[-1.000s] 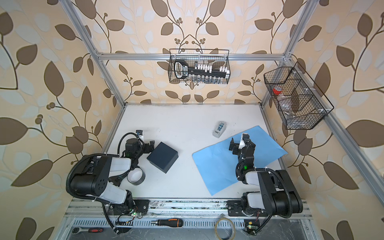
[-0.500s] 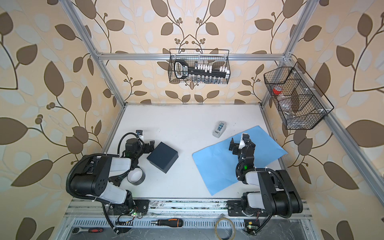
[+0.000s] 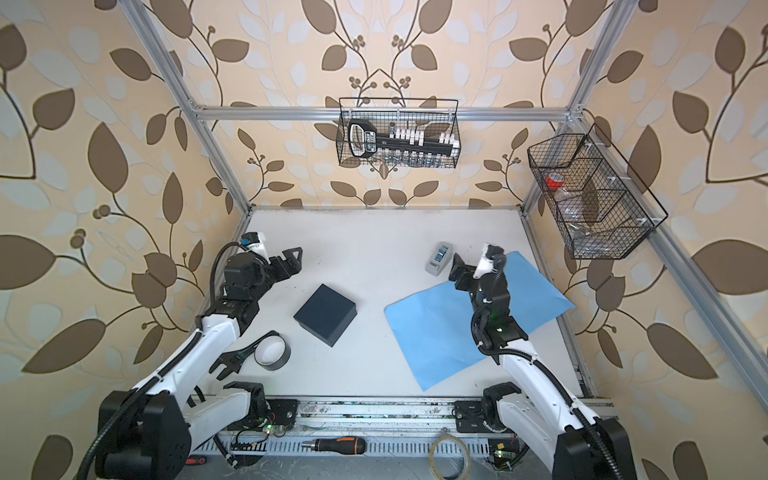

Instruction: Wrap the gift box in paper

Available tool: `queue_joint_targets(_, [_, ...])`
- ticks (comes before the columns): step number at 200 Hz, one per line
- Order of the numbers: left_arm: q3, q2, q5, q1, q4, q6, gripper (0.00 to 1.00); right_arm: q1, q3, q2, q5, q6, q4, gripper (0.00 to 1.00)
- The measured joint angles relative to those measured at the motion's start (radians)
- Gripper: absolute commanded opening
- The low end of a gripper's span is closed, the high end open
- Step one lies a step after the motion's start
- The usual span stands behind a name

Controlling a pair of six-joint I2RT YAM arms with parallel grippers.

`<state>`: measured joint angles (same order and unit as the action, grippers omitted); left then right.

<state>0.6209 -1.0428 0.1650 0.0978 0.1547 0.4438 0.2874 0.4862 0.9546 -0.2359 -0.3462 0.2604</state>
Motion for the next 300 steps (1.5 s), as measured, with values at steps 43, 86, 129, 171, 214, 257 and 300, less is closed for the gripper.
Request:
queue_joint_targets(43, [0.05,-0.018,0.02,0.476,-0.217,0.109,0.88,0.123,-0.019,0.013,0.13,-0.046,-0.341,0.77])
queue_joint_targets(86, [0.103,-0.164,-0.018,0.798,-0.325,0.163,0.75,0.081,-0.022,0.003,0.22,-0.061,-0.515,0.74])
queue_joint_targets(129, [0.114,-0.326,-0.082,0.83,-0.419,0.166,0.72,0.069,-0.027,-0.017,0.25,-0.093,-0.521,0.73])
queue_joint_targets(171, [0.12,-0.364,-0.182,0.751,-0.487,0.125,0.7,0.085,-0.057,0.019,0.256,-0.116,-0.51,0.7])
queue_joint_targets(214, [0.151,-0.434,-0.195,0.543,-0.465,0.09,0.73,0.088,-0.057,0.087,0.274,-0.136,-0.467,0.65])
queue_joint_targets(257, [0.299,-0.597,-0.031,0.578,-0.336,0.091,0.78,0.098,-0.057,0.143,0.296,-0.149,-0.433,0.58])
queue_joint_targets(300, [0.369,-0.739,0.063,0.635,-0.251,0.089,0.78,0.098,-0.064,0.146,0.308,-0.148,-0.43,0.49])
